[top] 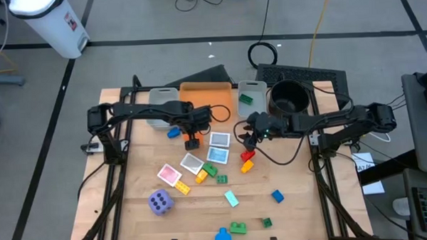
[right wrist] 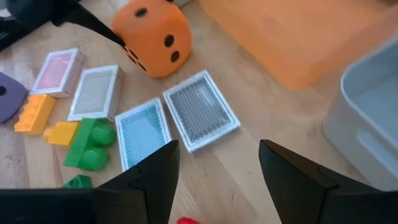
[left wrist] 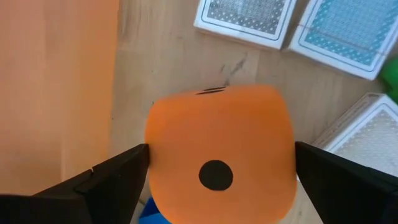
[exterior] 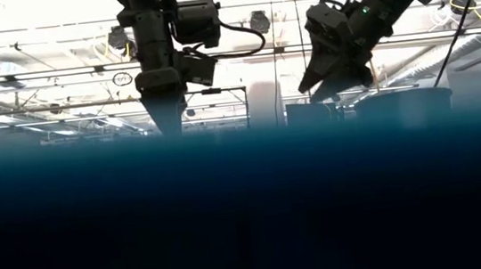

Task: Pick & Place Toys
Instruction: Put the orange dice into the orange bin

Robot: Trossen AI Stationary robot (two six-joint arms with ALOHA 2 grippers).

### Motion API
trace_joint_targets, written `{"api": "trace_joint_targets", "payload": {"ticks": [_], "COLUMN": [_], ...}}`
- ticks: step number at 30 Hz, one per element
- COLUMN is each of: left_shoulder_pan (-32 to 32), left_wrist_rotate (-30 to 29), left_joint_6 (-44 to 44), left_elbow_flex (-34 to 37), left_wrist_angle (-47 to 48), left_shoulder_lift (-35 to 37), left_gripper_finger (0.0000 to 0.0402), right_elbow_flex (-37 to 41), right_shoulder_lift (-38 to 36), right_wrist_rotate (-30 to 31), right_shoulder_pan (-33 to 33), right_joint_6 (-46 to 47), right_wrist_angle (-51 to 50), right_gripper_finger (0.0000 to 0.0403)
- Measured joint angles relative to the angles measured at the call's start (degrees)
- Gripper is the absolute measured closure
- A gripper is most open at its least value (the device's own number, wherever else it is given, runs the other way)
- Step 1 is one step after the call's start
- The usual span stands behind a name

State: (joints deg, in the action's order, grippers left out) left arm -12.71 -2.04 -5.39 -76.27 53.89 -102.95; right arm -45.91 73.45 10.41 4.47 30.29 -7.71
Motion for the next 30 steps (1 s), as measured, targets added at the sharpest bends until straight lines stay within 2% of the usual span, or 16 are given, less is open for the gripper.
{"api": "trace_joint_targets", "payload": {"ticks": [4,18,24,30], "left_shoulder_pan": [-0.01,-0.11,0.7,1.06], "left_wrist_rotate": [0.01,0.39,-3.41,-3.59], "left_joint_6": [0.0,1.07,2.52,4.11], "left_elbow_flex": [-0.03,0.15,0.24,0.46], "left_wrist_angle": [-0.24,0.16,2.02,3.7], "left_shoulder_lift": [-0.66,-0.85,0.12,3.09], "left_gripper_finger": [0.0004,0.0004,0.0005,0.0005], "right_elbow_flex": [1.47,1.93,1.93,1.93], "right_shoulder_lift": [0.0,0.0,0.0,0.0], "right_wrist_rotate": [-0.06,-0.11,-0.11,-0.11], "right_shoulder_pan": [-0.04,-0.04,-0.04,0.04], "right_joint_6": [2.02,0.65,0.54,0.43], "right_wrist_angle": [1.14,3.2,3.17,3.12], "right_gripper_finger": [0.0193,0.0193,0.0193,0.0193]}}
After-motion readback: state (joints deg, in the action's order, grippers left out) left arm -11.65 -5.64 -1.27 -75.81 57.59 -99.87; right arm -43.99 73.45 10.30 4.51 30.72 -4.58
